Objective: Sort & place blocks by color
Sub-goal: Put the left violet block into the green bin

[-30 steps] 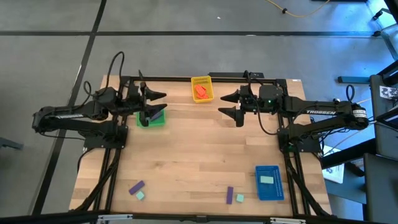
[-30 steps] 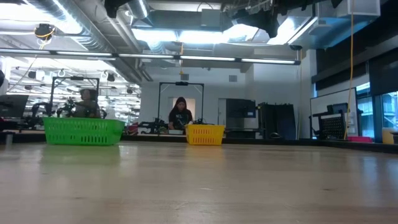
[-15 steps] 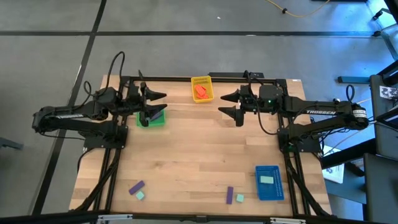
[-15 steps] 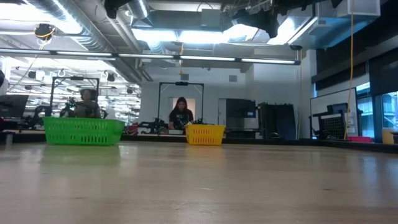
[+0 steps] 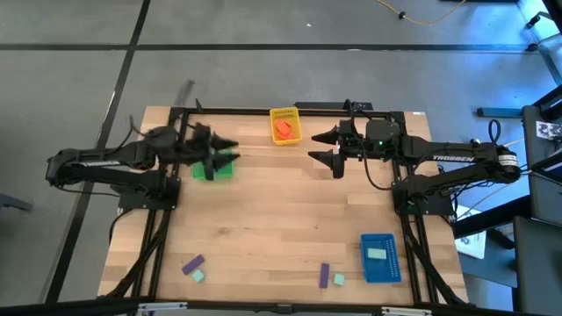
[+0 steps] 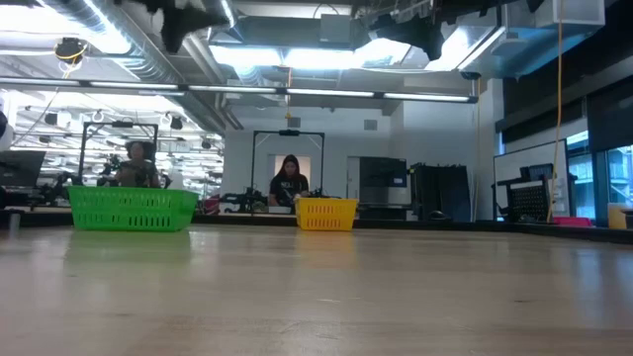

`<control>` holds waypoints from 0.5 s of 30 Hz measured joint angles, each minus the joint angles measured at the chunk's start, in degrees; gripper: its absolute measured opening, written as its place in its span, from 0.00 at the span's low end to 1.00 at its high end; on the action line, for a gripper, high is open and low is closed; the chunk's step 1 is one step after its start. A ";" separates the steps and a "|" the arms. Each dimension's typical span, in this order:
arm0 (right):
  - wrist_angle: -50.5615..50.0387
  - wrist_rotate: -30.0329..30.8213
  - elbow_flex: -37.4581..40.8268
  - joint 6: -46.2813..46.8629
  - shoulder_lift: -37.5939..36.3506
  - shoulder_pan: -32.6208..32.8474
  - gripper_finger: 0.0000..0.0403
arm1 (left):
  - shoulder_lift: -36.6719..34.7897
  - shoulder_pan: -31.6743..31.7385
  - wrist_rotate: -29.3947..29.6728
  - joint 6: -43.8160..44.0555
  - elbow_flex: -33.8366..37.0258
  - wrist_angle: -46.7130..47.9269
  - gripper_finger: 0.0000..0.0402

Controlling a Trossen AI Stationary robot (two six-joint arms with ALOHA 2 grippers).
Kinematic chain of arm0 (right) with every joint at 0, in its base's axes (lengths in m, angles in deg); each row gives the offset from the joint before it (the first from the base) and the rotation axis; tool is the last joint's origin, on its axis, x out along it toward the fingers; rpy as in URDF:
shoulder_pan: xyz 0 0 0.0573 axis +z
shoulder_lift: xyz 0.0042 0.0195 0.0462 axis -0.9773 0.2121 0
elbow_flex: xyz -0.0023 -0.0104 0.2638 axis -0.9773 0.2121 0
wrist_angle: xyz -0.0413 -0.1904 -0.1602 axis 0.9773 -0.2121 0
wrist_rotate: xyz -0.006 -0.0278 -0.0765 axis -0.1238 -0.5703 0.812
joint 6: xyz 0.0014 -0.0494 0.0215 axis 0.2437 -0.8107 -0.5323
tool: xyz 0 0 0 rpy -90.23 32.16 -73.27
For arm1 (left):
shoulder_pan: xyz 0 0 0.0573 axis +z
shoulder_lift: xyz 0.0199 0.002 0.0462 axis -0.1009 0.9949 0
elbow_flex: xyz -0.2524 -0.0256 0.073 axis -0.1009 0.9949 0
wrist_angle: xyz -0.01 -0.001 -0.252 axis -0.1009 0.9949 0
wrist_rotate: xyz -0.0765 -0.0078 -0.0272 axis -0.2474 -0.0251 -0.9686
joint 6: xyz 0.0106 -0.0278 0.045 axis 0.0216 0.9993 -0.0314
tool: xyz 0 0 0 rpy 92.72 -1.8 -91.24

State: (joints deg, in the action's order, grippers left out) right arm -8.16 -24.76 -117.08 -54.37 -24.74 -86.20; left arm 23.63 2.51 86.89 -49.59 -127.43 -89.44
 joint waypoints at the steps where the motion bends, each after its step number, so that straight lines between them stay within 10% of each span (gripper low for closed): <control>1: 0.00 0.00 0.00 0.05 0.00 -0.02 0.77 | 0.62 -0.49 -0.84 2.62 0.00 2.59 0.58; 9: -0.02 -0.03 0.00 0.29 0.00 -0.02 0.77 | 8.98 -15.37 -3.94 32.79 0.00 28.33 0.58; 15: -0.21 -0.03 0.00 0.19 0.00 0.00 0.77 | 18.74 -34.14 3.71 56.74 0.00 30.31 0.57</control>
State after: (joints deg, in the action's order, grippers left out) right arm -8.37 -24.79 -117.08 -54.17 -24.74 -86.21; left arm 42.37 -31.63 90.60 7.16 -127.43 -59.13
